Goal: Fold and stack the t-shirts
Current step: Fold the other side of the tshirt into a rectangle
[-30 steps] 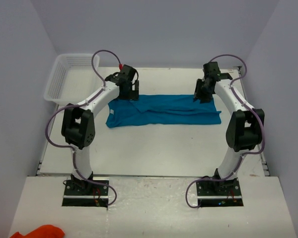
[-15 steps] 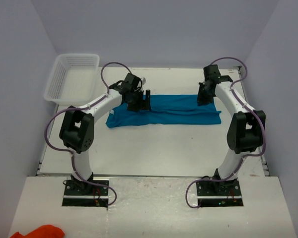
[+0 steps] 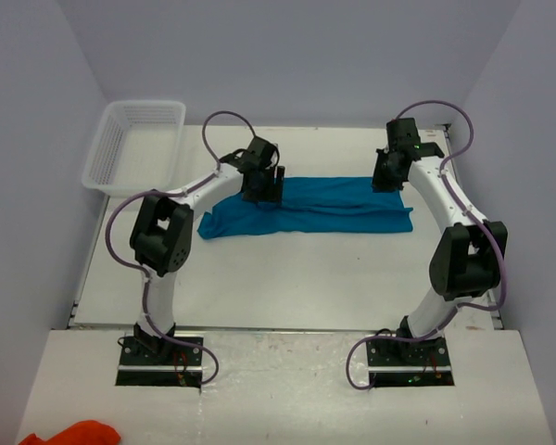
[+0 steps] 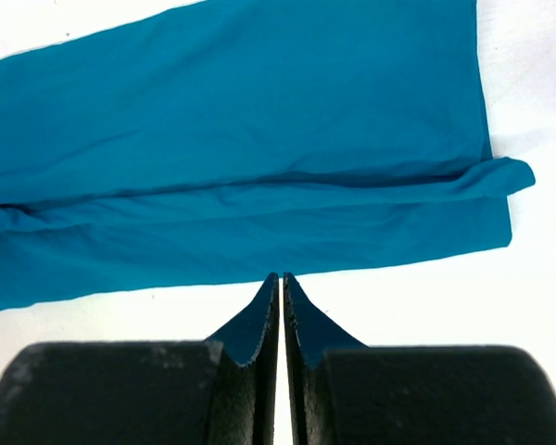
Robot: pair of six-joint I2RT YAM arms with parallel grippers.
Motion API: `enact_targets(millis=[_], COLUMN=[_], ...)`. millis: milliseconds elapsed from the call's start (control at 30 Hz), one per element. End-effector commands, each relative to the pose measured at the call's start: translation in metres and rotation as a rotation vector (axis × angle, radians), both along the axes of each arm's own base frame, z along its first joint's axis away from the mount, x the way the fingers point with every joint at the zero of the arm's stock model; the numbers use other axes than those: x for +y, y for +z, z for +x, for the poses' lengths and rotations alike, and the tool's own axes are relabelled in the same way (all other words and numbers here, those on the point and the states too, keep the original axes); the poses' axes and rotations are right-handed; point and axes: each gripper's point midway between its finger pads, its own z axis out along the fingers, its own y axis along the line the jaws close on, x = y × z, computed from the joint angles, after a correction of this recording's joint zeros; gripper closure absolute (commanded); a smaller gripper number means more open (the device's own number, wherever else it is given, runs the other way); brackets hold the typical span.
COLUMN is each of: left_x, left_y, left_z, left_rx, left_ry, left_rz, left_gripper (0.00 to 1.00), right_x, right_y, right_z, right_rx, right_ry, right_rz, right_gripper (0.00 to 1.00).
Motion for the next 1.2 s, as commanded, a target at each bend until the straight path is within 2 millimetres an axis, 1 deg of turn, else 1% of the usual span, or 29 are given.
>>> enact_targets(millis=[0,167,300,400,467,500,600,733,867,967,1167], left_x=[0.002,0.003,0.006,0.012,0.017,0.019,0.023,0.022,0.019,0.017,0.008], left_y=[0.01,-0.011,-0.019,-0.027,-0.03,-0.031,-0.03,-0.023,-0.021,-0.017,-0.005], left_z=[0.015,0.011,0.01,0.009,0.01,0.01,0.012,0.016,0.017,0.018,0.019], left_rx=[-0.098,-0.082,-0.087,-0.093,-0.098,-0.1,-0.121,-0.158,-0.165,-0.174,-0.211], left_ry=[0.009,0.006,0.015,0.034,0.051,0.059,0.076,0.081,0.072,0.072,0.062], left_rz=[0.102,0.168,0.229,0.286,0.314,0.321,0.339,0.334,0.333,0.331,0.328], left_gripper=[0.3,0.33,0.38,0.43,0.44,0.47,0.52,0.55,0.57,0.66,0.67], right_x=[-0.001,-0.003,-0.005,-0.005,-0.005,-0.004,-0.004,-0.001,-0.001,0.0,0.002], right_y=[0.008,0.008,0.009,0.009,0.008,0.007,0.007,0.006,0.006,0.004,0.001], right_z=[0.003,0.002,0.001,0.001,0.0,0.0,0.0,0.001,0.001,0.002,0.001], right_rx=[-0.037,-0.039,-0.043,-0.046,-0.043,-0.04,-0.042,-0.037,-0.035,-0.033,-0.023], right_ry=[0.004,0.004,-0.001,0.0,0.0,0.003,0.002,0.007,0.007,0.007,0.01], right_rz=[-0.01,-0.019,-0.024,-0.024,-0.024,-0.023,-0.019,-0.009,-0.008,-0.002,0.007], right_gripper=[0.96,0.96,0.95,0.96,0.96,0.95,0.96,0.95,0.95,0.95,0.95])
